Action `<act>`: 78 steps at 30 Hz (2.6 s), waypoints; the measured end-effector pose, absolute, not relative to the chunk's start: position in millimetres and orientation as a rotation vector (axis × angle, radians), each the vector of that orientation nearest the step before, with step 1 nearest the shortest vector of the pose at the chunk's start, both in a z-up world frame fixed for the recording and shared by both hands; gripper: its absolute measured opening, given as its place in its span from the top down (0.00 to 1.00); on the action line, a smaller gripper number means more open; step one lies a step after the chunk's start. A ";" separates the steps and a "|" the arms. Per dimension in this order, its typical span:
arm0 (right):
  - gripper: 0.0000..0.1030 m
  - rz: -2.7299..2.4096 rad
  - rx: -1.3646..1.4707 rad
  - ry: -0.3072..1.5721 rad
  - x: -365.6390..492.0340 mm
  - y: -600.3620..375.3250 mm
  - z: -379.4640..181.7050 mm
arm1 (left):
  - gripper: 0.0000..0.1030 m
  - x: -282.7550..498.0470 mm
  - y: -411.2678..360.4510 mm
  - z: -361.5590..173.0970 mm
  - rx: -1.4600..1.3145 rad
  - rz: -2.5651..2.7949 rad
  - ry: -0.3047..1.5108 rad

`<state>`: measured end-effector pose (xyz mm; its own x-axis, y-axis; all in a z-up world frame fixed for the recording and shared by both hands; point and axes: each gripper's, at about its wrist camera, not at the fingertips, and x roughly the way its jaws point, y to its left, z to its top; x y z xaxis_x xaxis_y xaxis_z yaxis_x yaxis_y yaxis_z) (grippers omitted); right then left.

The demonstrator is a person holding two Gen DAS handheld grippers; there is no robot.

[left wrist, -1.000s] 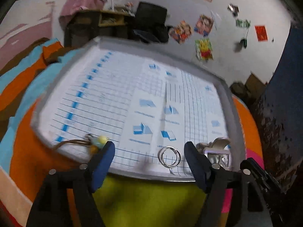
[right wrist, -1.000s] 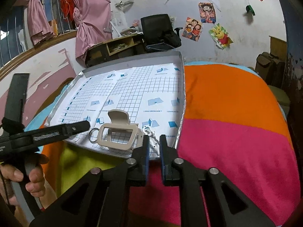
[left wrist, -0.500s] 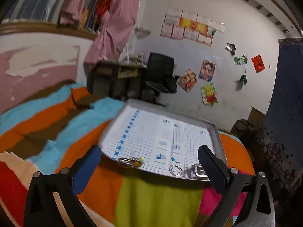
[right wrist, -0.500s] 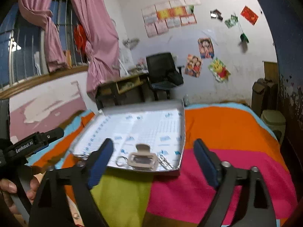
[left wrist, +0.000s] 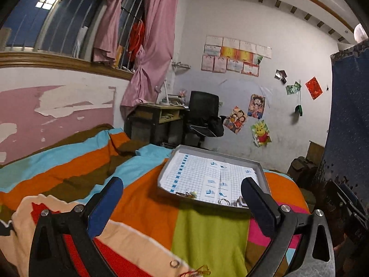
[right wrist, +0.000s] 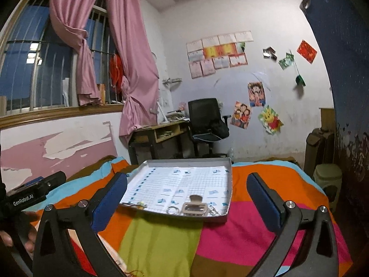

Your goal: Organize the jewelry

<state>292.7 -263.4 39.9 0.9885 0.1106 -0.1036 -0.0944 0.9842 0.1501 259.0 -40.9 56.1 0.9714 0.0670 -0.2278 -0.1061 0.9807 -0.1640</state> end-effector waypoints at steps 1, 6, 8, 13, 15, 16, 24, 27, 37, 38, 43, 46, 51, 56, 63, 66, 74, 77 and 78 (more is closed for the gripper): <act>0.01 0.106 0.139 0.104 284.1 -260.9 40.9 | 0.00 250.1 -39.0 56.4 -0.173 0.092 0.217; 0.01 0.130 0.132 0.078 242.2 -250.1 41.4 | 0.00 205.2 -23.9 53.1 -0.167 0.112 0.197; 0.01 0.136 0.125 0.072 223.7 -245.8 41.1 | 0.00 188.7 -18.7 50.2 -0.165 0.118 0.197; 0.01 0.155 0.117 0.071 186.4 -236.3 34.6 | 0.00 154.3 -7.2 41.3 -0.171 0.134 0.203; 0.01 0.164 0.112 0.078 171.0 -232.2 30.3 | 0.00 140.7 -3.2 36.4 -0.179 0.138 0.208; 0.01 0.166 0.107 0.083 163.4 -230.4 28.4 | 0.00 134.7 -1.6 34.1 -0.182 0.140 0.210; 0.01 0.176 0.100 0.115 115.9 -222.6 12.7 | 0.00 94.1 6.6 14.4 -0.191 0.146 0.237; 0.01 0.169 0.102 0.131 104.7 -219.0 7.9 | 0.00 86.5 5.8 8.1 -0.170 0.119 0.269; 0.01 0.133 0.097 0.186 85.7 -219.3 -4.1 | 0.00 59.8 6.6 -7.1 -0.142 0.092 0.328; 0.01 0.131 0.097 0.191 83.0 -219.1 -5.3 | 0.00 58.5 6.9 -7.4 -0.139 0.091 0.331; 0.01 0.127 0.100 0.208 71.9 -215.7 -9.5 | 0.00 56.8 8.1 -7.0 -0.142 0.092 0.329; 0.01 0.124 0.092 0.204 70.6 -214.4 -9.4 | 0.00 57.5 9.3 -4.2 -0.149 0.096 0.313; 0.01 0.125 0.098 0.198 76.4 -210.4 -6.9 | 0.00 65.1 8.8 2.8 -0.147 0.107 0.283; 0.01 0.133 0.091 0.192 89.0 -207.0 -2.6 | 0.00 82.3 7.6 7.5 -0.145 0.109 0.289; 0.01 0.140 0.081 0.190 112.0 -207.1 5.7 | 0.00 116.8 13.6 -1.9 -0.172 0.104 0.394; 0.01 0.141 0.082 0.211 128.3 -210.1 5.3 | 0.00 131.0 17.2 -8.8 -0.184 0.106 0.446; 0.01 0.171 0.078 0.279 178.5 -212.1 1.4 | 0.00 176.9 26.2 -22.3 -0.208 0.113 0.558; 0.01 0.196 0.061 0.300 200.2 -208.3 0.5 | 0.00 197.3 25.8 -24.4 -0.197 0.112 0.572; 0.01 0.202 0.057 0.309 207.6 -207.1 -0.4 | 0.00 203.4 26.2 -25.3 -0.197 0.111 0.576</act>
